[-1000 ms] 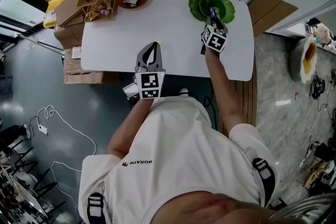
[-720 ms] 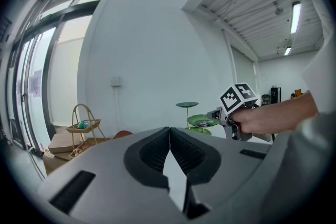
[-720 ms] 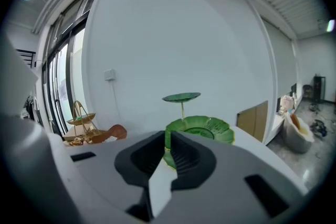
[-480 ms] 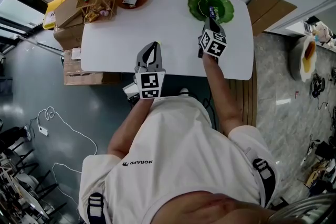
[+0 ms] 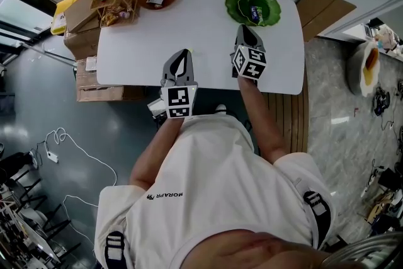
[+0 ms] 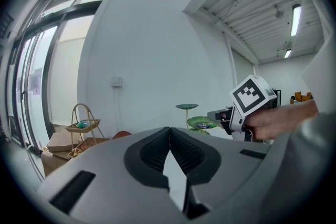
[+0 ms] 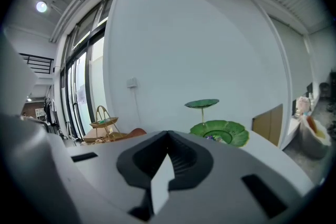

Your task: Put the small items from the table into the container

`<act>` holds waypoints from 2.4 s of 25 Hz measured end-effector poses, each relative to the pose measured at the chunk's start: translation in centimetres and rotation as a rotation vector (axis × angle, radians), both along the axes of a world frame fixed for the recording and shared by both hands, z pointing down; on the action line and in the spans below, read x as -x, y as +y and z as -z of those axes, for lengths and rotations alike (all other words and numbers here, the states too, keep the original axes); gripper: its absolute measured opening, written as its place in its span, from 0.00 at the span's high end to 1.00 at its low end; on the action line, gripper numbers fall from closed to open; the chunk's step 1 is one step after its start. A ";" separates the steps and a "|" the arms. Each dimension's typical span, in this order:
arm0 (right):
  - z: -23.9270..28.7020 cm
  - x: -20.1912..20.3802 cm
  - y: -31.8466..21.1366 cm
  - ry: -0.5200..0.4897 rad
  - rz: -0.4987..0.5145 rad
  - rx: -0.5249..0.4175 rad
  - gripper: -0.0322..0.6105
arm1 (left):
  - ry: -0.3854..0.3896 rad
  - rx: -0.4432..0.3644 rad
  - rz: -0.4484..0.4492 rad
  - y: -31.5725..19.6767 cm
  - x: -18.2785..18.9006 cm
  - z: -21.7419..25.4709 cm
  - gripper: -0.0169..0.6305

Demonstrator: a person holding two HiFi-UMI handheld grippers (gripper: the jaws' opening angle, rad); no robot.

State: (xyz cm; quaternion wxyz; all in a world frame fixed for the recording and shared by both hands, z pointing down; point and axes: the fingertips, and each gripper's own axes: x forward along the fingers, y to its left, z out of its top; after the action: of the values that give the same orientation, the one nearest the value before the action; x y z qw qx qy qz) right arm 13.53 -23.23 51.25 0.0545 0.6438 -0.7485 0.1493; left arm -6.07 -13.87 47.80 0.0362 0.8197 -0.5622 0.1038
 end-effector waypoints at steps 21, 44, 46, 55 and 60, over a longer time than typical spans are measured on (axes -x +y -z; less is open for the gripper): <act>-0.1 8.7 4.5 -0.015 0.189 -0.001 0.93 | 0.025 -0.026 0.035 0.5 1.0 0.6 0.97; -8.3 15.9 5.7 0.099 0.390 0.163 0.93 | 0.041 0.023 0.133 1.4 4.7 -1.0 0.97; -9.3 16.3 5.8 0.112 0.405 0.181 0.93 | 0.042 0.026 0.140 1.4 5.0 -1.1 0.97; -15.6 17.8 6.0 0.224 0.504 0.306 0.93 | 0.044 0.048 0.171 1.6 6.5 -1.8 0.97; -17.8 18.3 5.6 0.246 0.553 0.363 0.87 | 0.050 0.065 0.184 1.5 7.4 -2.2 0.97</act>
State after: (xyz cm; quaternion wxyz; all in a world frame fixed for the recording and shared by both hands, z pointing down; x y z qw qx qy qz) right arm -4.72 -17.62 69.03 0.2961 0.4098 -0.8436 0.1809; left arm -13.50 -12.40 50.01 0.0860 0.7652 -0.6304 0.0979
